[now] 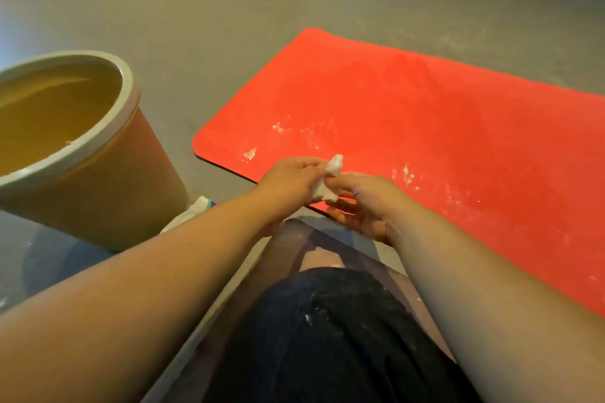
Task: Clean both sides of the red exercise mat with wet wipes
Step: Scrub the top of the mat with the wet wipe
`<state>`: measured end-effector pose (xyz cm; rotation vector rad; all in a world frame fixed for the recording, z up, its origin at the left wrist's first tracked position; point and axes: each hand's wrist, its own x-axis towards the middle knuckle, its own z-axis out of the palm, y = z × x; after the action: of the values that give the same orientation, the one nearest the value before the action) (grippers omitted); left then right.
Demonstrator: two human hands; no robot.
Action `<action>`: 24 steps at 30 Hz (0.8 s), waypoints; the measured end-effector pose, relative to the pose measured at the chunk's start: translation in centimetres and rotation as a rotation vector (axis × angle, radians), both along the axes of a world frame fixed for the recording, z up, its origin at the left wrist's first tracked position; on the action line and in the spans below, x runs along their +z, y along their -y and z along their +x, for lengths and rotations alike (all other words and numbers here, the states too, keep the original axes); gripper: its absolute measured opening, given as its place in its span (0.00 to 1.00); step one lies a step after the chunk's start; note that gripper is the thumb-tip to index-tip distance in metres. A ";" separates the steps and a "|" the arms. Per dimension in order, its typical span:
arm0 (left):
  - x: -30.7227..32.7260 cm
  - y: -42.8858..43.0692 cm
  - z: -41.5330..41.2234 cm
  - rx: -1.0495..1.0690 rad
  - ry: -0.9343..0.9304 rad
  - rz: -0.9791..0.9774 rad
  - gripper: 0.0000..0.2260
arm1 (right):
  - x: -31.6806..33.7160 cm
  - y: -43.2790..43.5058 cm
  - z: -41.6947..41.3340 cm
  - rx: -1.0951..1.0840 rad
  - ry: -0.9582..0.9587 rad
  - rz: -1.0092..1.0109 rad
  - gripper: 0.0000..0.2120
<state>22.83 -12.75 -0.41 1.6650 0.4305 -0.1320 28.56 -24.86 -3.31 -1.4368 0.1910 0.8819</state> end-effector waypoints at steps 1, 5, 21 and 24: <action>0.4 1.0 0.6 -0.098 -0.006 0.099 0.10 | -0.2 0.9 0.3 -0.053 0.009 -0.013 0.03; 1.6 5.6 4.7 -0.493 -0.069 0.575 0.19 | -0.6 6.3 1.7 -0.208 0.089 -0.163 0.02; -6.6 21.4 6.2 -1.083 -0.023 1.446 0.35 | -5.1 29.9 -1.8 -0.155 -0.462 -0.416 0.14; -7.1 20.9 6.2 -1.097 0.026 1.460 0.33 | -4.4 29.3 -2.2 -0.380 -0.554 -0.239 0.10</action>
<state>29.00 -33.69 -7.54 3.1737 -0.6791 -0.7231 26.36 -54.17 -7.75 -1.2800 0.9809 0.9401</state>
